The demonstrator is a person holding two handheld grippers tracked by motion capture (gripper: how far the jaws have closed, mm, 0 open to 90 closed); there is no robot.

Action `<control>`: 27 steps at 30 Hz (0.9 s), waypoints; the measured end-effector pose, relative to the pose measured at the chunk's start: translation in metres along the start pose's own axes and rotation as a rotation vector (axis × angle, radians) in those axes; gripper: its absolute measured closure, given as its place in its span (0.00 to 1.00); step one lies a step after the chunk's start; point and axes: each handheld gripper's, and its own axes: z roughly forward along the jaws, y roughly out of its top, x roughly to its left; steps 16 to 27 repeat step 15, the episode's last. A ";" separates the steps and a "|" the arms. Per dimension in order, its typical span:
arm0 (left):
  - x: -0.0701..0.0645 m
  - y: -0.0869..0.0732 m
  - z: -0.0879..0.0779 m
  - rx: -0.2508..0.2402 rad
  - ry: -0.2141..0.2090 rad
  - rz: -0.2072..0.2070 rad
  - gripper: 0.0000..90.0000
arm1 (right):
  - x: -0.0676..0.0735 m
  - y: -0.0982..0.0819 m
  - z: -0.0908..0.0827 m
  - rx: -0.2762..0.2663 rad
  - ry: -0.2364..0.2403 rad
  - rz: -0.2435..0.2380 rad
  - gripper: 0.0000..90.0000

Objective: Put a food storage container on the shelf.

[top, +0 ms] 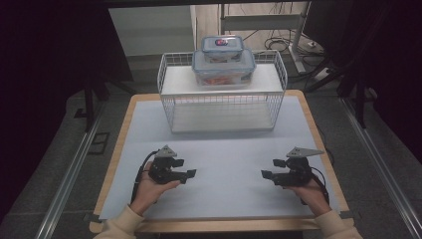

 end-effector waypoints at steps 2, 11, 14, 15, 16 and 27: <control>-0.001 0.000 0.000 -0.001 0.001 0.000 0.36 | 0.000 0.000 -0.001 -0.003 -0.002 0.002 0.29; -0.002 -0.001 0.002 0.001 0.006 0.003 0.36 | 0.000 0.000 -0.002 -0.012 0.003 -0.002 0.28; -0.003 -0.002 0.001 -0.001 0.006 0.005 0.35 | 0.001 0.000 -0.001 -0.011 0.003 -0.007 0.27; -0.003 -0.003 0.001 -0.002 0.006 0.005 0.35 | 0.001 0.000 -0.001 -0.011 0.001 -0.009 0.27; -0.003 -0.003 0.001 -0.002 0.006 0.005 0.35 | 0.001 0.000 -0.001 -0.011 0.001 -0.009 0.27; -0.003 -0.003 0.001 -0.002 0.006 0.005 0.35 | 0.001 0.000 -0.001 -0.011 0.001 -0.009 0.27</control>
